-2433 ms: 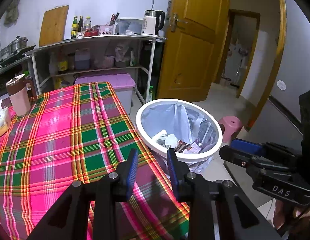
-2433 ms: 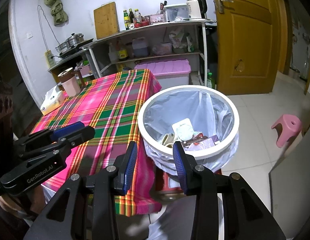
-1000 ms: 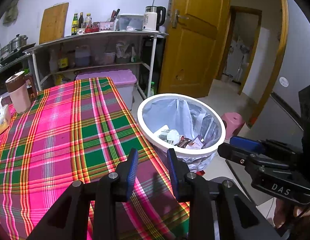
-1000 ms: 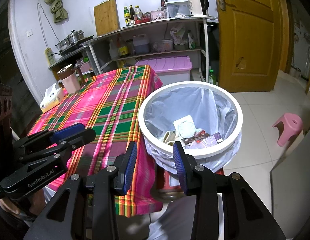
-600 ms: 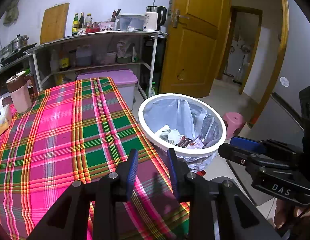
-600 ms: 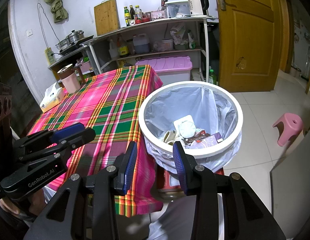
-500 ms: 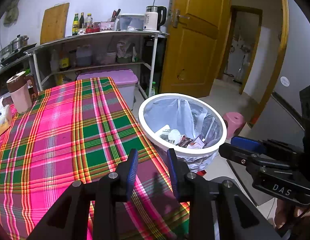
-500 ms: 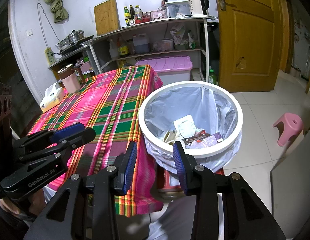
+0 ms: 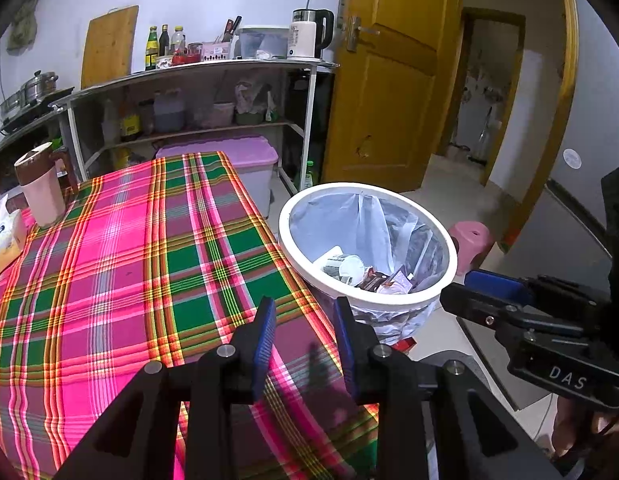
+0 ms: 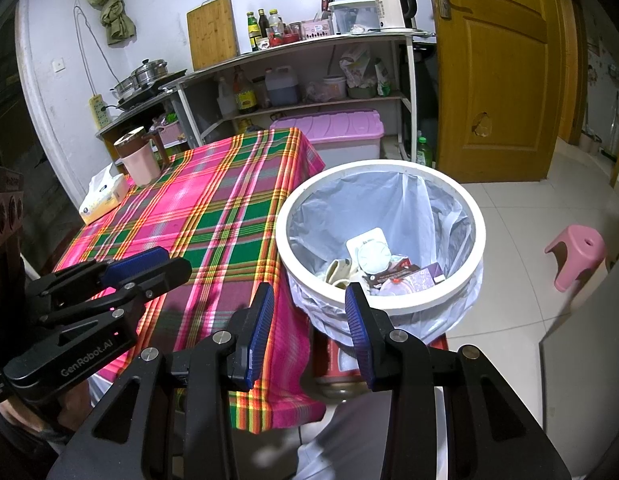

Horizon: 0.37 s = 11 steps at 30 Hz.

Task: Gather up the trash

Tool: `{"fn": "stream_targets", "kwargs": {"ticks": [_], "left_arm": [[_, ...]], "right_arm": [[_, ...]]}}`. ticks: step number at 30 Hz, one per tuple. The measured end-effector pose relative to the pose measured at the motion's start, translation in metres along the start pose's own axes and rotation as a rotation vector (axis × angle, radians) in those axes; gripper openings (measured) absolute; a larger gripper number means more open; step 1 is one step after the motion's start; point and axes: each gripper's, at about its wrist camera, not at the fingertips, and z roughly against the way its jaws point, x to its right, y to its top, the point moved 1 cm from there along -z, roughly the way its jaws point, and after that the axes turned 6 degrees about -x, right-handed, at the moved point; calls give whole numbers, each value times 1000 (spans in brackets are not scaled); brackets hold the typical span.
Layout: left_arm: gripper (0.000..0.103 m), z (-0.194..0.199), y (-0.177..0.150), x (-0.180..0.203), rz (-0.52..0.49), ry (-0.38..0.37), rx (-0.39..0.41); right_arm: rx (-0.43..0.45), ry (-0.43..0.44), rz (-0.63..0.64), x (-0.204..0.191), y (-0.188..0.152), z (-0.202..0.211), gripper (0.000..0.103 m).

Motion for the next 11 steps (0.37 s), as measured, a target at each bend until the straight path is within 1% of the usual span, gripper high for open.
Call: {"fn": "stream_targets", "kwargs": {"ticks": [11], "left_arm": [[29,1,-7,-6,4,7,4]], "right_arm": [[-1,-1,-1,0,-3,-2,38]]}}
